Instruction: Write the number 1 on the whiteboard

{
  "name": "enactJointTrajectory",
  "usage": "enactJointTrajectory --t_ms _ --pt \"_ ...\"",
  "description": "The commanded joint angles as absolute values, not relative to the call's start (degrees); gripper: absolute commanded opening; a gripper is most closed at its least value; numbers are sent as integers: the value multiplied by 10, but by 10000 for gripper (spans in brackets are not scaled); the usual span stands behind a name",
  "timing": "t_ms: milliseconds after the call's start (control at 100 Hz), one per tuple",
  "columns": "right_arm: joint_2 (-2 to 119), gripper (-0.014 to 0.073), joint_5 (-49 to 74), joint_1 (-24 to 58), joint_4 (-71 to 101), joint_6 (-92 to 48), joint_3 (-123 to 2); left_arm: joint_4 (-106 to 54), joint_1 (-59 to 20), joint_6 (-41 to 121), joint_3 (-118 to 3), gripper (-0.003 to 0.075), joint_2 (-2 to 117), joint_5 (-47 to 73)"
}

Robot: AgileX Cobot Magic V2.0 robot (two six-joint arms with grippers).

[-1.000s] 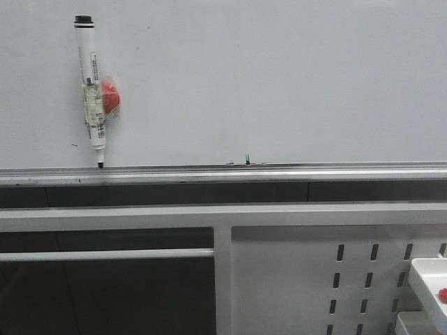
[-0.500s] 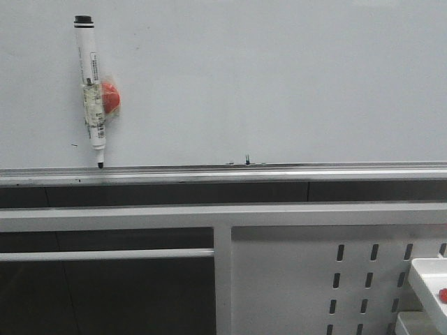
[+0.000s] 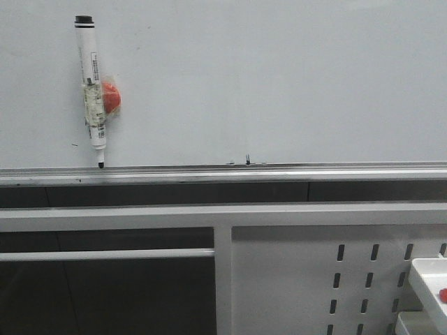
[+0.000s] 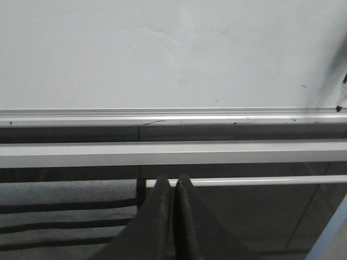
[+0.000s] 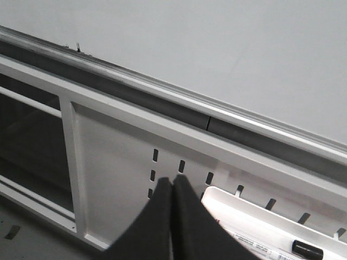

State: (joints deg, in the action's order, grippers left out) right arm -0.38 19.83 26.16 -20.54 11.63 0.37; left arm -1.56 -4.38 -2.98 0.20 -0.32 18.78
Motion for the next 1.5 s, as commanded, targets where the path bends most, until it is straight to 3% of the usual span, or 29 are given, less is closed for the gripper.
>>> enactJointTrajectory --t_ms 0,240,530,720,870,1080,1180,1280,1400,1490 --pt "-18 -63 164 258 -238 112 12 -86 -43 -36 22 -20 -15 124" --pt "-18 -63 -31 258 -180 118 12 -422 -43 -36 22 -20 -15 78" --pt "-18 -63 -231 258 -54 131 12 -466 -43 -36 22 -20 -15 60" --pt "-18 -57 -102 255 159 142 1 -467 -43 -15 6 -20 -15 64" --pt "-16 -57 -85 255 153 142 -23 -461 -43 78 -43 -20 -8 90" --pt "36 -43 83 255 49 142 -140 -458 -43 254 -161 -20 76 200" --pt "77 39 93 255 -4 142 -193 -455 -43 367 -229 -19 146 252" --pt "120 236 111 255 -37 142 -237 -454 -43 451 -285 17 223 301" --pt "170 427 128 255 -40 142 -263 -454 -46 496 -344 222 319 375" --pt "198 447 128 255 -40 142 -268 -450 -62 496 -364 298 366 367"
